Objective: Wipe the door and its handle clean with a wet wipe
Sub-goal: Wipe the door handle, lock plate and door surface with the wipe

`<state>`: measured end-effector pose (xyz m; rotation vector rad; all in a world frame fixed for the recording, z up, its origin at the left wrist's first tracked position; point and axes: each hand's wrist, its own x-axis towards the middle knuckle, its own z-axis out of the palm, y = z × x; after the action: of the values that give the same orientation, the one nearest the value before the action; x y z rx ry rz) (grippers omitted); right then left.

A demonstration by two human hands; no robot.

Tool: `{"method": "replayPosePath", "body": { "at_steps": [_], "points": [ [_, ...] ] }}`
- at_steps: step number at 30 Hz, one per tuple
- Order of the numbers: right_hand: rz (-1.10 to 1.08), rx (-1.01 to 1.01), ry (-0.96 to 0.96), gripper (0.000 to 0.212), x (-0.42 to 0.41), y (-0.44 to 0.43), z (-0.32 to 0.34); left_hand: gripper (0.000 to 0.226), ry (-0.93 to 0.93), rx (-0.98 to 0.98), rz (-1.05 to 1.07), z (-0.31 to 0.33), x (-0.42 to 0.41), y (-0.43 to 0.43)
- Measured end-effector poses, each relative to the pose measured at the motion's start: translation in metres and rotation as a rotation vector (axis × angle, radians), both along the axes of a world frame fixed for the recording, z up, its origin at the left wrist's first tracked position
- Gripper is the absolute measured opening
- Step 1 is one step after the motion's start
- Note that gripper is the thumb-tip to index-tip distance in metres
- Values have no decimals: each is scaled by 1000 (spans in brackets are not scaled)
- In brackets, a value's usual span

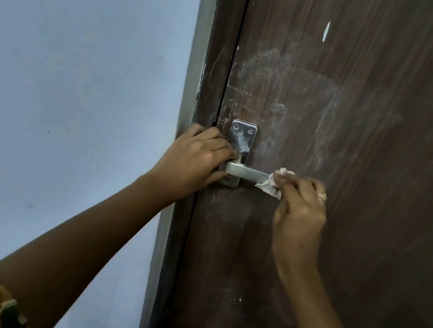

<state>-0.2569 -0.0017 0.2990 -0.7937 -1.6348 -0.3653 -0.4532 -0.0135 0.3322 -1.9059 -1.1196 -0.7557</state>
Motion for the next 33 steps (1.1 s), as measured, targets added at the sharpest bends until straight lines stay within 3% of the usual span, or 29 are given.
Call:
{"method": "replayPosePath", "body": {
  "at_steps": [3, 8, 15, 20, 23, 28, 30, 33],
  "points": [
    [-10, -4, -117, 25, -37, -3, 4, 29, 144, 94, 22, -1, -6, 4],
    [-25, 102, -310, 26, -47, 2, -1, 29, 211, 225, 103, -8, -9, 8],
    [-144, 71, 29, 23, -11, -1, -7, 25, 213, 290, 114, -12, -9, 12],
    [-27, 4, -160, 24, -63, -7, 9, 27, 189, 309, 176, -12, -9, 12],
    [-3, -34, -264, 23, -61, -8, 10, 43, 213, 341, 257, -15, -10, 13],
    [111, -139, -280, 31, -38, -5, 31, 99, 276, 331, 388, -10, -7, 6],
    [136, -229, -340, 28, -37, -1, 45, 101, 188, 361, 304, -9, -11, 0],
    [126, -427, -424, 32, -41, 8, 61, 77, -249, 399, 196, 5, -19, -7]
  ]
}}
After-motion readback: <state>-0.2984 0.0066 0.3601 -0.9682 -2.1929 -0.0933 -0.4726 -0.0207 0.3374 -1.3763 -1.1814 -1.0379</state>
